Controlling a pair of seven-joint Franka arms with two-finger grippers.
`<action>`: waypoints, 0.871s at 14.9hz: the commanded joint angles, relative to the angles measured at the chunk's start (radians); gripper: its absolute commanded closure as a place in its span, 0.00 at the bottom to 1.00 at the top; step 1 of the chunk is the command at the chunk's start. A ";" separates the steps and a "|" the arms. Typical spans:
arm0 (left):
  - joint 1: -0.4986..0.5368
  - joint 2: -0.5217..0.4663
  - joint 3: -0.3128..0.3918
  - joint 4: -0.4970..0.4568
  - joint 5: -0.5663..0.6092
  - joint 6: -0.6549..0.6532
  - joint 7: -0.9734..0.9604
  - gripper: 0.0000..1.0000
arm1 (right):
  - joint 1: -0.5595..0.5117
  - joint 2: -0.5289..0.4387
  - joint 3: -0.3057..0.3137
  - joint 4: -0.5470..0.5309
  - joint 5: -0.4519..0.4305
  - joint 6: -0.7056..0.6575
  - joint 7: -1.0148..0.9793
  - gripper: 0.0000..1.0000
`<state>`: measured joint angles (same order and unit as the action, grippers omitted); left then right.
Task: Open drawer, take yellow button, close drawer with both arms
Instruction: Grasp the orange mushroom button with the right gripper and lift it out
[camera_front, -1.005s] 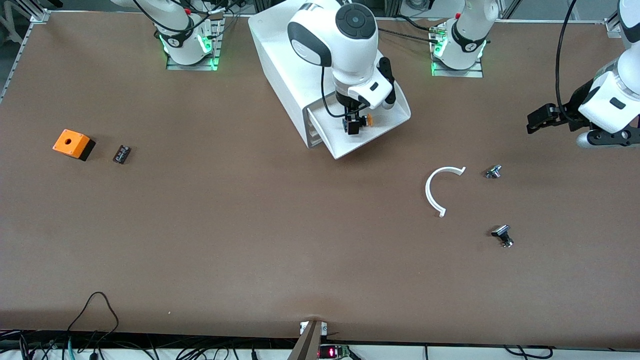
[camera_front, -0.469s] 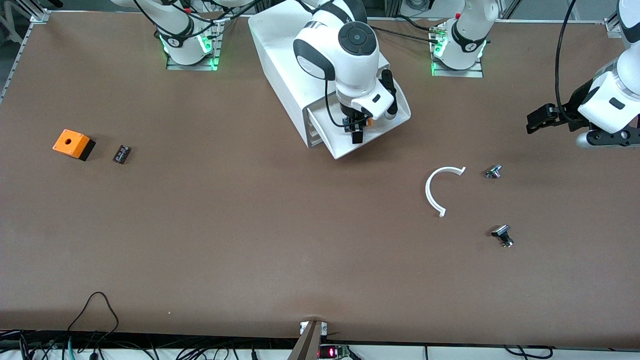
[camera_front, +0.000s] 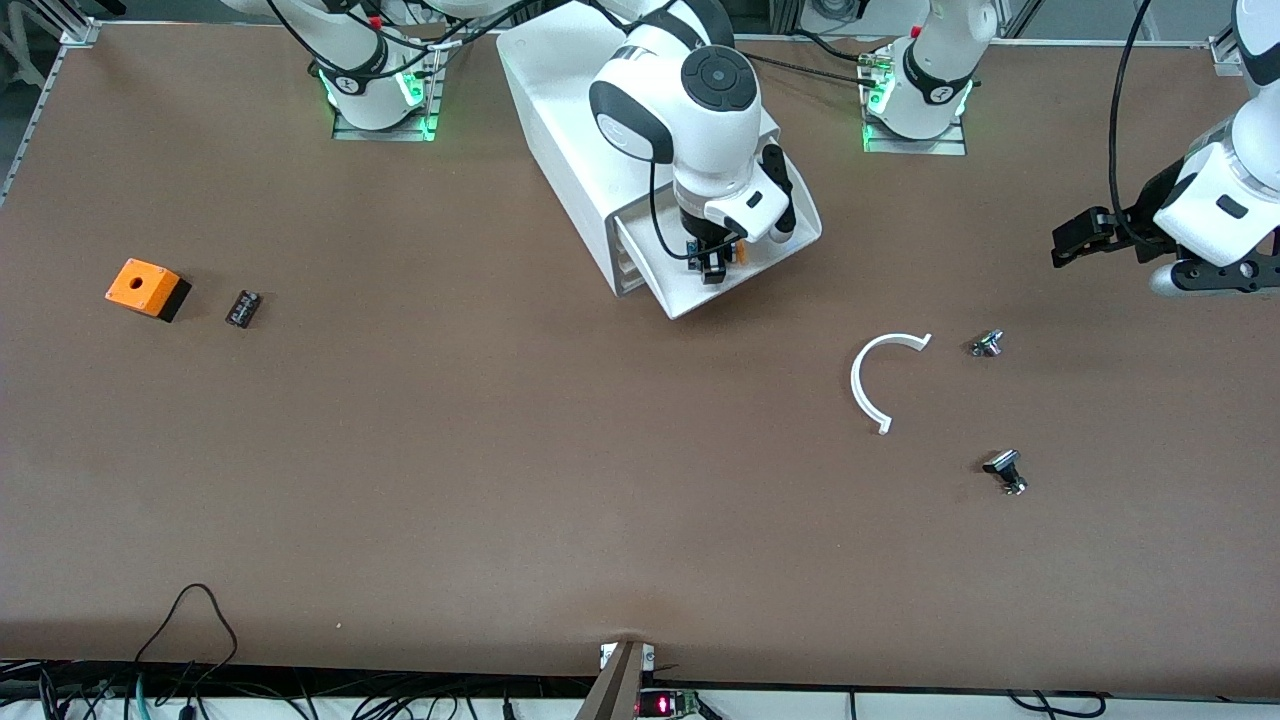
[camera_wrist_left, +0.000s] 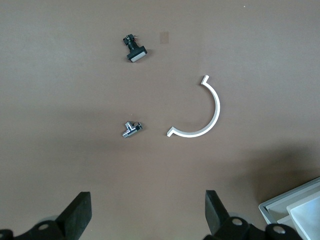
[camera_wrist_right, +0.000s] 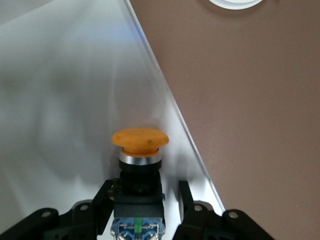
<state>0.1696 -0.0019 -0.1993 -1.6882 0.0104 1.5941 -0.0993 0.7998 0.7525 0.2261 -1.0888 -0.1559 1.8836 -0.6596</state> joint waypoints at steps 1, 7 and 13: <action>-0.010 0.005 0.001 0.024 0.019 -0.023 -0.014 0.00 | 0.009 0.007 0.002 0.030 -0.033 -0.052 0.003 0.61; -0.012 0.005 0.001 0.024 0.019 -0.026 -0.014 0.00 | 0.025 -0.120 0.004 0.029 -0.045 -0.164 0.125 0.64; -0.012 0.005 0.001 0.036 0.014 -0.028 -0.016 0.00 | -0.077 -0.237 -0.001 0.014 -0.109 -0.178 0.346 0.64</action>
<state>0.1682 -0.0020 -0.1999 -1.6865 0.0105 1.5914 -0.1011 0.7877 0.5493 0.2194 -1.0482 -0.2530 1.7043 -0.3629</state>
